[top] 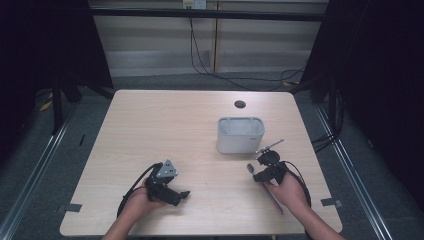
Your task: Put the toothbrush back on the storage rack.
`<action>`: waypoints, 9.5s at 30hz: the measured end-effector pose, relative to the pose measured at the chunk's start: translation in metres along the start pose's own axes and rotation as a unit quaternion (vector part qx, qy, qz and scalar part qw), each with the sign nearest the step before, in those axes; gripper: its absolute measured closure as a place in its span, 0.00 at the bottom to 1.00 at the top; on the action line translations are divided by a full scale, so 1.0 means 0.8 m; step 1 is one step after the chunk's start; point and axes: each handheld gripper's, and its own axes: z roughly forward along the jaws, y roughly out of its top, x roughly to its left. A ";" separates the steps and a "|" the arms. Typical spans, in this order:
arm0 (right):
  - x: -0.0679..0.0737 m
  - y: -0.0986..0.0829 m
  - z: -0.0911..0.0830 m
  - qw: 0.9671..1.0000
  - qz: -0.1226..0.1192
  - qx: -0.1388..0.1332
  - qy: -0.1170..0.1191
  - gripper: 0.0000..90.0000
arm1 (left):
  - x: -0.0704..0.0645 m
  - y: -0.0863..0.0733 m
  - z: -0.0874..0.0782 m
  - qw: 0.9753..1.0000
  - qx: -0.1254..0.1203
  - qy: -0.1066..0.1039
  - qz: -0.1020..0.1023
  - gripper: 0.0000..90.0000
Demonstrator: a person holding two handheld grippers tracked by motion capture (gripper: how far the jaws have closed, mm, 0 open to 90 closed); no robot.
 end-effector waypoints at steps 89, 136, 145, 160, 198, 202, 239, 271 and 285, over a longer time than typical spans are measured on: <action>0.011 0.034 -0.154 0.913 -0.026 -0.407 -0.011 0.93 | 0.000 0.000 0.000 1.000 0.000 0.000 -0.001 0.06; -0.014 0.091 -0.183 0.892 0.004 -0.451 -0.025 0.93 | 0.000 0.000 0.000 1.000 0.000 0.000 -0.001 0.06; -0.022 0.105 -0.184 0.889 0.012 -0.456 -0.031 0.93 | 0.000 0.000 0.000 1.000 0.000 0.000 -0.001 0.06; -0.028 0.125 -0.174 0.890 0.012 -0.454 -0.050 0.93 | 0.000 0.000 0.000 1.000 0.000 0.000 -0.002 0.06; -0.050 0.117 -0.122 0.894 0.047 -0.442 -0.059 0.93 | 0.000 0.000 0.000 1.000 0.000 0.001 -0.001 0.06; -0.051 0.114 -0.121 0.893 0.049 -0.442 -0.063 0.93 | 0.000 0.000 0.000 1.000 0.000 0.001 -0.002 0.06; -0.053 0.089 -0.084 0.893 0.051 -0.441 -0.067 0.93 | 0.000 0.000 0.000 1.000 0.000 0.001 -0.001 0.06; -0.046 0.068 -0.059 0.900 0.049 -0.429 -0.061 0.93 | 0.000 0.000 0.000 1.000 0.000 0.001 -0.002 0.06; -0.044 0.060 -0.054 0.901 0.051 -0.426 -0.062 0.93 | 0.000 0.000 0.000 1.000 0.000 0.001 -0.001 0.06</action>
